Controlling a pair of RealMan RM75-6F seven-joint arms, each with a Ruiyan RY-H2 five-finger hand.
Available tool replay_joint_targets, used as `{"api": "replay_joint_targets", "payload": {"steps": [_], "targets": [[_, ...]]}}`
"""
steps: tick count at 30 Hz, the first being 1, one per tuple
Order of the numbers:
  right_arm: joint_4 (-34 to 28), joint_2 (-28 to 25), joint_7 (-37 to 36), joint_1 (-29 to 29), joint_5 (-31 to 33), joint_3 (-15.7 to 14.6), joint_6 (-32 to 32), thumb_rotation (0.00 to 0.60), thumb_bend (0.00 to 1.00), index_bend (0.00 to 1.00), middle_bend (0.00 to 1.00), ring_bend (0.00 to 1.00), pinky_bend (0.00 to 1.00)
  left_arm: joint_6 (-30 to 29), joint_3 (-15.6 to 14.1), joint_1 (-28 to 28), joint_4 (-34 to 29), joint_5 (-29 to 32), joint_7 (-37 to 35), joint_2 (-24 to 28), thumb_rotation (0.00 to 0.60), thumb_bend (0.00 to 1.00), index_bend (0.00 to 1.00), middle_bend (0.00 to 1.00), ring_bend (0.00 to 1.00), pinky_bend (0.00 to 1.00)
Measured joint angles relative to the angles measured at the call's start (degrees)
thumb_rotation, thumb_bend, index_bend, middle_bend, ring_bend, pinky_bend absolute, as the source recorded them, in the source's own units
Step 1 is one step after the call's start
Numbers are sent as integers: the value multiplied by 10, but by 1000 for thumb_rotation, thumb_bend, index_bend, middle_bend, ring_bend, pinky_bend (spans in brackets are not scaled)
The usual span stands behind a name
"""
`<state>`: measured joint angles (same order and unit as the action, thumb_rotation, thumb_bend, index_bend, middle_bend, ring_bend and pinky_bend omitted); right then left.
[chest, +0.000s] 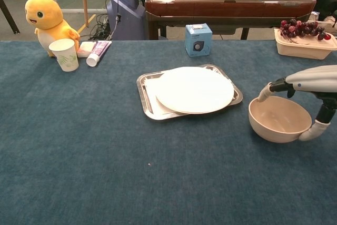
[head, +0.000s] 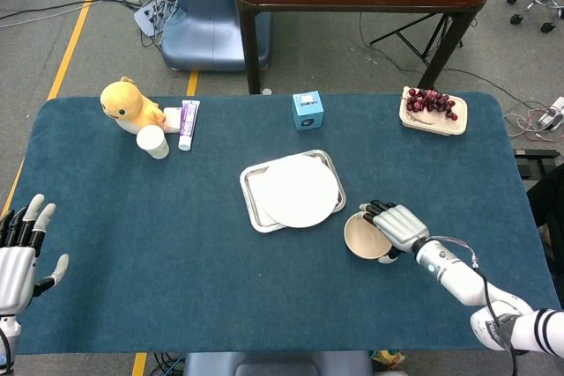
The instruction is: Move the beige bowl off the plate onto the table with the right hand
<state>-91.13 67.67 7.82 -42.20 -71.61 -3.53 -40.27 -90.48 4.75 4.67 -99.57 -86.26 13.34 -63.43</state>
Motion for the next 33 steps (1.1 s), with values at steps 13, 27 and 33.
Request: {"api": "replay_joint_targets", "payload": {"steps": [13, 27, 33], "targets": [[-125, -122, 6, 17, -5, 1, -32, 600, 84, 0, 0, 0, 117, 3, 0, 1, 0, 0, -2, 1, 600, 324, 0, 0, 0, 0], [-134, -142, 46, 177, -55, 12, -337, 600, 141, 0, 22, 0, 117, 20, -4, 5, 0, 4, 4, 0, 600, 324, 0, 0, 0, 0], [-45, -84, 12, 242, -86, 15, -420, 600, 141, 0, 26, 0, 117, 30, -5, 11, 2, 5, 10, -4, 600, 324, 0, 0, 0, 0]]}}
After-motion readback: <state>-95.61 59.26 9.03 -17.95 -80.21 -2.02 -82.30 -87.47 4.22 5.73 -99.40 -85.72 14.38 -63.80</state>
